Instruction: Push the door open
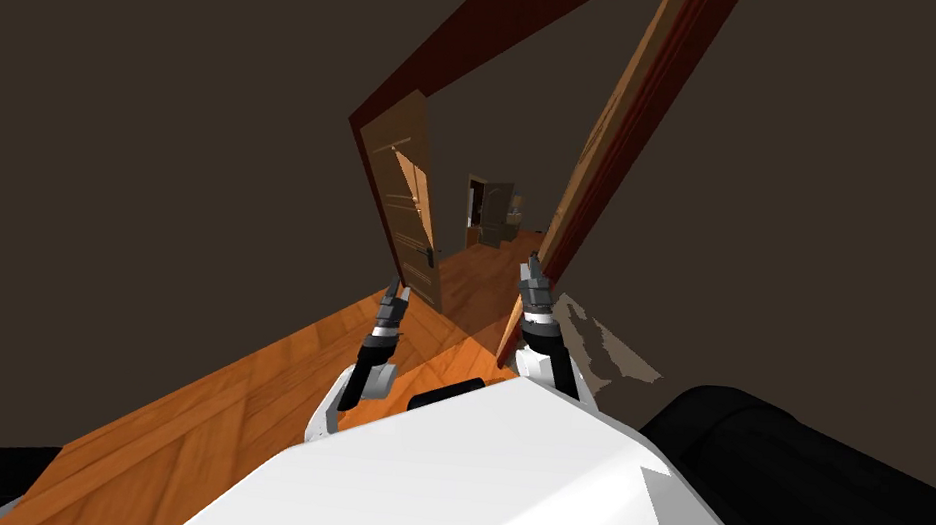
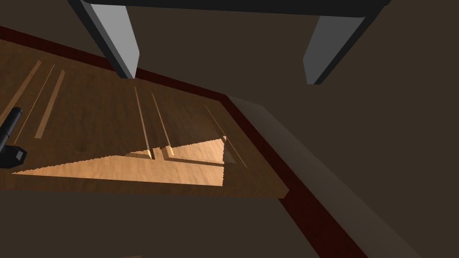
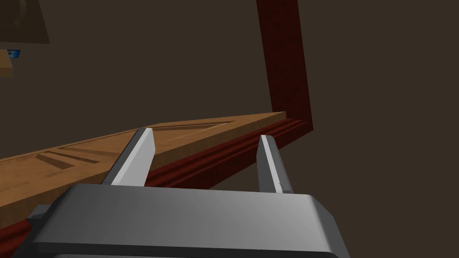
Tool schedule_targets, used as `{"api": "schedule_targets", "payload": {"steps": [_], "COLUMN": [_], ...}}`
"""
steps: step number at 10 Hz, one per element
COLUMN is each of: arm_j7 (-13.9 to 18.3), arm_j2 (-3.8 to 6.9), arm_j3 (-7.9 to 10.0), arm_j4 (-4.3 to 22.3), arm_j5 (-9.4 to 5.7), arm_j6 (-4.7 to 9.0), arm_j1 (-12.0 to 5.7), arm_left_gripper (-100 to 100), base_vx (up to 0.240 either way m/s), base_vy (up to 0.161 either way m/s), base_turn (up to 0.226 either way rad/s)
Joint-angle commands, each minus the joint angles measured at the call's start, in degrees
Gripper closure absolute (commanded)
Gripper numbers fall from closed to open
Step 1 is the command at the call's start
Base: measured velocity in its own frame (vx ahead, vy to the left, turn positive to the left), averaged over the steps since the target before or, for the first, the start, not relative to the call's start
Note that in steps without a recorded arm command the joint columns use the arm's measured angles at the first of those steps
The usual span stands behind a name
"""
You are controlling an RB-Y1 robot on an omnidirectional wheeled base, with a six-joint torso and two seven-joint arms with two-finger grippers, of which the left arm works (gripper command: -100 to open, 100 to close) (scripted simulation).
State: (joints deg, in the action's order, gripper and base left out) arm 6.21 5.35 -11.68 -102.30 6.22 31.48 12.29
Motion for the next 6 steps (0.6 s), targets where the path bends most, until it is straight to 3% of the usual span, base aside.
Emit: {"api": "schedule_targets", "payload": {"steps": [1,6], "arm_j7": [0.77,3.65], "arm_j2": [0.25,0.75], "arm_j3": [-0.49,-2.92], "arm_j4": [1.61,8.92], "arm_j5": [0.08,0.62], "arm_j6": [-0.04,-0.55], "arm_j1": [-1.08,-6.07], "arm_left_gripper": [-100,-100], "base_vx": [0.101,0.125], "base_vy": [0.093,0.108], "base_turn": [-0.019,-0.035]}}
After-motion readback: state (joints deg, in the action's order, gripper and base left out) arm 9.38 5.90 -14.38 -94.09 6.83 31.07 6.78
